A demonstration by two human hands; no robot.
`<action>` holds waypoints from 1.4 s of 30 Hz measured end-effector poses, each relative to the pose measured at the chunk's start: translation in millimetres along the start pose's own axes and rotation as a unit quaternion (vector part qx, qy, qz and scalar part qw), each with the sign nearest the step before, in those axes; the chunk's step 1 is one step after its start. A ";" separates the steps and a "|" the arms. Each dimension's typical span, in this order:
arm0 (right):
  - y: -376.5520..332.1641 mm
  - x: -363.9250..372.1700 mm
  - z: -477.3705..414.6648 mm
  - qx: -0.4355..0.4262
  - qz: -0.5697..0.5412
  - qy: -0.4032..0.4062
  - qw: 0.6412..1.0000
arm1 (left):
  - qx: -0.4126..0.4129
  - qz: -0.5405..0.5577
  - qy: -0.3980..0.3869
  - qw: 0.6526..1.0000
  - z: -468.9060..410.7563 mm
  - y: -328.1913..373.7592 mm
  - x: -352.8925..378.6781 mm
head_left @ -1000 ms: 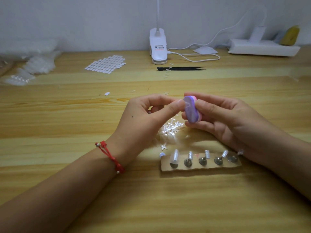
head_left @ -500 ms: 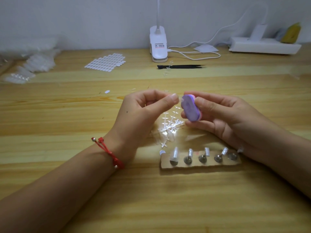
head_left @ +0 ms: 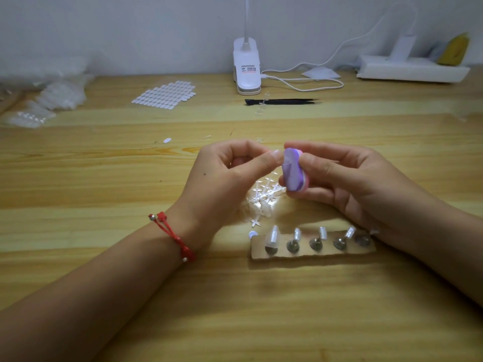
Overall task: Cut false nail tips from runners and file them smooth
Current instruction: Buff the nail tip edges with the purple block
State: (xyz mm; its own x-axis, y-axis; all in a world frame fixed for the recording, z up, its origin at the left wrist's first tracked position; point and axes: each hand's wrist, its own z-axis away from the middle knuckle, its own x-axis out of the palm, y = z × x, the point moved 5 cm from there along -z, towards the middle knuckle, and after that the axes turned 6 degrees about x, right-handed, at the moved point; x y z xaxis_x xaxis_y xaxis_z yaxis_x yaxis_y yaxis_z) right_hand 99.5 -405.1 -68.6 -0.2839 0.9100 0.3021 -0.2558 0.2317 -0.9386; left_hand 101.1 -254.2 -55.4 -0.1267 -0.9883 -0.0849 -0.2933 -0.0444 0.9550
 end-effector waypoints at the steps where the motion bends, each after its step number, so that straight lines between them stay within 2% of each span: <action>1: -0.5 -0.6 0.1 -0.002 -0.004 0.001 1.000 | 0.001 -0.004 -0.005 1.000 0.1 0.6 0.8; 5: -1.2 1.8 0.0 0.016 0.015 -0.032 0.999 | 0.004 0.000 -0.006 1.000 0.5 1.4 0.6; 12: -1.6 0.2 -1.2 0.015 0.027 -0.039 0.999 | 0.008 -0.005 -0.002 1.000 0.4 1.5 0.7; 24: -1.7 -2.2 -1.3 -0.008 0.016 -0.012 1.000 | 0.009 -0.008 -0.014 1.000 0.8 1.7 2.2; 27: -1.4 -0.4 -0.5 0.005 0.036 -0.028 0.999 | 0.006 -0.004 0.001 1.000 0.7 0.8 0.0; 31: -2.5 -2.4 -1.2 -0.002 0.006 -0.009 1.000 | 0.010 -0.010 -0.014 1.000 0.9 1.6 2.0; 35: -2.1 -1.7 -2.2 0.023 0.014 -0.024 0.999 | 0.008 -0.007 0.010 1.000 0.1 -0.1 -0.8; 38: -2.6 -5.5 -3.4 0.018 -0.027 -0.002 0.999 | 0.016 -0.008 -0.014 1.000 0.9 1.6 2.9; 42: -2.3 -2.8 -1.7 0.015 0.002 -0.019 1.000 | 0.018 -0.014 0.007 1.000 0.5 0.9 -0.3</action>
State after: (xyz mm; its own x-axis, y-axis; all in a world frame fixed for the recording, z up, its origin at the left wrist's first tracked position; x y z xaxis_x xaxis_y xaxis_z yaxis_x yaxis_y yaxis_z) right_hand 102.4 -407.5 -67.5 -0.3191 0.8971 0.3056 -0.2823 0.2179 -0.9343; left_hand 100.4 -253.9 -54.7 -0.1049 -0.9887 -0.1067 -0.3298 -0.0666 0.9417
